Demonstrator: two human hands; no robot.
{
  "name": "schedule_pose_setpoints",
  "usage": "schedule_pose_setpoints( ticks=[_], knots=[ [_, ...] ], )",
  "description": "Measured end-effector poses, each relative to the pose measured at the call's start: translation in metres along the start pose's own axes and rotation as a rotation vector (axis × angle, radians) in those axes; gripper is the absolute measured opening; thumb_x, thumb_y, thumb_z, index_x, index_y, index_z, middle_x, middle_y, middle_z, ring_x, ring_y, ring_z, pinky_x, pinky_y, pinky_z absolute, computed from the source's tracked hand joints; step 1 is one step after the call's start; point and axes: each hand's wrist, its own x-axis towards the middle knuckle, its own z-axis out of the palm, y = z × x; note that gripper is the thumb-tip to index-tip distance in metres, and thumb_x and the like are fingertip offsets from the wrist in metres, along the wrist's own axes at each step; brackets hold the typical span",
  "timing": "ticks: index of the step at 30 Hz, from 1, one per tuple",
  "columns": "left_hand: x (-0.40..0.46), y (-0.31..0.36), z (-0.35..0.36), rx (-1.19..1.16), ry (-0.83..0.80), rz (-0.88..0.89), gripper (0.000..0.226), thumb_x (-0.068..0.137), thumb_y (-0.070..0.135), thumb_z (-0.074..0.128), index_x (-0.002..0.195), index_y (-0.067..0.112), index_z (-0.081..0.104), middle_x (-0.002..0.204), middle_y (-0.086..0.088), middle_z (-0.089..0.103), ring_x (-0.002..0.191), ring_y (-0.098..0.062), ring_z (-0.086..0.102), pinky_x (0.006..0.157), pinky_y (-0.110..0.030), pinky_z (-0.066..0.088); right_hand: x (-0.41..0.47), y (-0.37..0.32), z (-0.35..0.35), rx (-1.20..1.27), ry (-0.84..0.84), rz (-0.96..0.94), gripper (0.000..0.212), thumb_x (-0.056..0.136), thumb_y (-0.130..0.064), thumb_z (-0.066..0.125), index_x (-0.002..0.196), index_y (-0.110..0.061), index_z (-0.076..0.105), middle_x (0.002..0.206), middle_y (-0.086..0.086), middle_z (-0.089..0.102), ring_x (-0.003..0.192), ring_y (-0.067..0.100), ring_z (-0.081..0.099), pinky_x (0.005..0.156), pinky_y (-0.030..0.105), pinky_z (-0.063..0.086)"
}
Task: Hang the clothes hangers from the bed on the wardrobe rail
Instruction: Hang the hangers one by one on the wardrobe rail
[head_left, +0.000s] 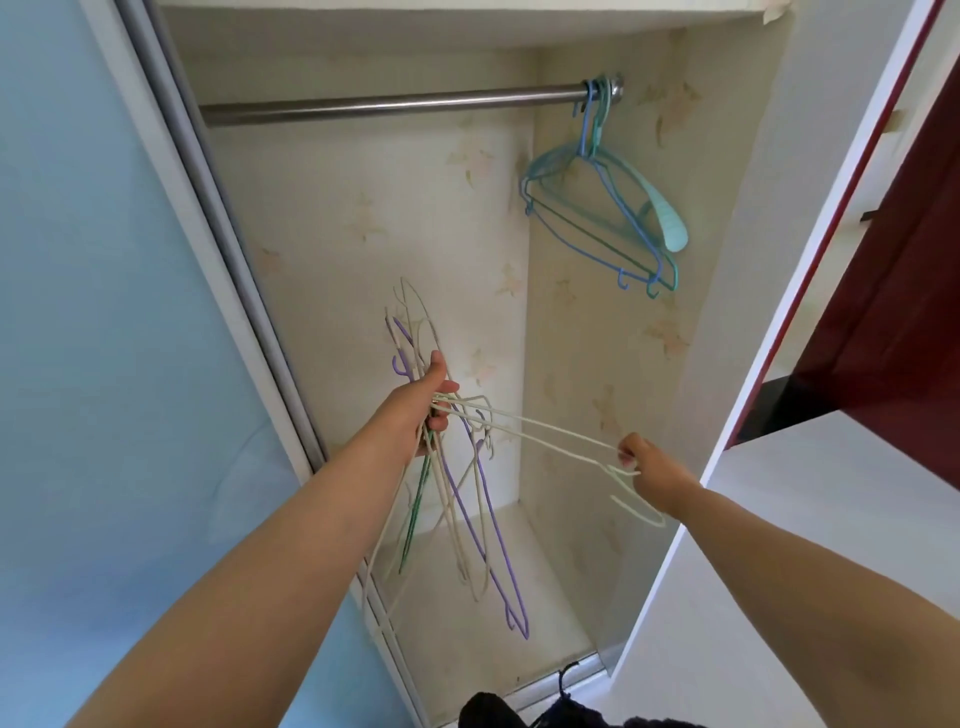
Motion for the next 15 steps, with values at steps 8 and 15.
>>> schedule_pose_setpoints(
  ticks=[8, 15],
  knots=[
    [0.004, 0.009, -0.005, -0.165, -0.115, -0.051, 0.062, 0.072, 0.082, 0.049, 0.088, 0.022, 0.052, 0.058, 0.011, 0.044, 0.046, -0.007, 0.037, 0.051, -0.020, 0.034, -0.003, -0.001, 0.002, 0.350, 0.157, 0.194, 0.010, 0.095, -0.017, 0.043, 0.096, -0.027, 0.043, 0.081, -0.009, 0.046, 0.089, 0.022, 0.052, 0.075, 0.028, 0.038],
    [0.015, 0.007, 0.006, -0.176, -0.055, -0.054, 0.025, 0.097, 0.038, 0.053, 0.076, 0.023, 0.052, 0.058, 0.010, 0.048, 0.049, -0.008, 0.040, 0.057, -0.023, 0.035, 0.011, -0.050, -0.015, 0.449, 0.080, 0.264, 0.032, 0.089, -0.032, 0.060, 0.103, -0.009, 0.043, 0.083, 0.006, 0.050, 0.076, 0.025, 0.055, 0.068, 0.037, 0.051]
  ],
)
